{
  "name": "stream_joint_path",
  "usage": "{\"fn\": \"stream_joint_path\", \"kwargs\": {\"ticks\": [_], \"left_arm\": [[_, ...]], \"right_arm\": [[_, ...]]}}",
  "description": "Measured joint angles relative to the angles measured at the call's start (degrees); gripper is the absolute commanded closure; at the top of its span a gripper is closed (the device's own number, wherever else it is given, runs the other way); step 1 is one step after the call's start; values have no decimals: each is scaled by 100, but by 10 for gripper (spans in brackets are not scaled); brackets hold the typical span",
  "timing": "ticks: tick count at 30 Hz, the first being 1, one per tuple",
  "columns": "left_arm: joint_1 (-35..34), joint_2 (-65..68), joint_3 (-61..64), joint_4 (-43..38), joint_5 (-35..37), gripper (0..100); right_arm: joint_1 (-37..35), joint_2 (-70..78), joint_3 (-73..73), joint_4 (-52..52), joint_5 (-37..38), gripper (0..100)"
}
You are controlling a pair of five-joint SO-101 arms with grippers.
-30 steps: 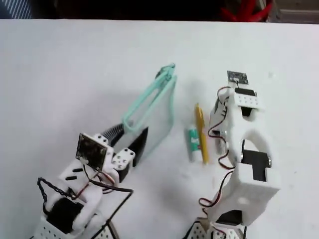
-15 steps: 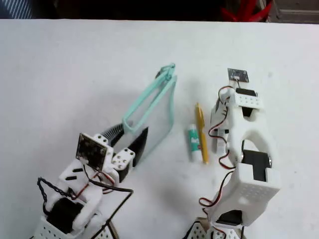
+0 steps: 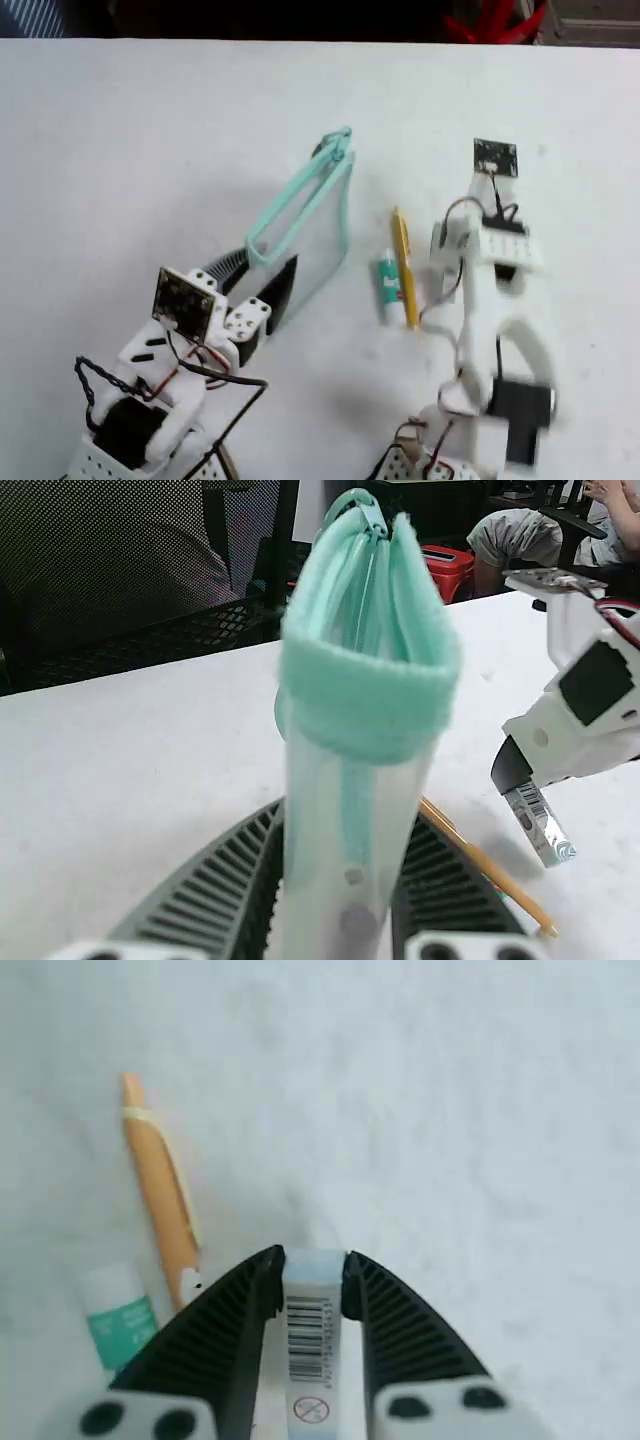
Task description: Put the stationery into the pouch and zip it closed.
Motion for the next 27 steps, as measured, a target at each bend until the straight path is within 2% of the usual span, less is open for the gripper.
{"fn": "stream_joint_path", "kwargs": {"ticks": [5,12,21,27], "left_arm": [[0,0,0,9,0,858],[0,0,0,9,0,858],[0,0,0,18,0,858],[0,0,0,18,0,858]], "right_arm": [[-97,-1776,1336,-624,0,981],[-141,-3156,2207,-1090,0,981],[-185,-5512,3332,-1116,-273,981],[-941,-6875,2848,-396,-273,981]]}}
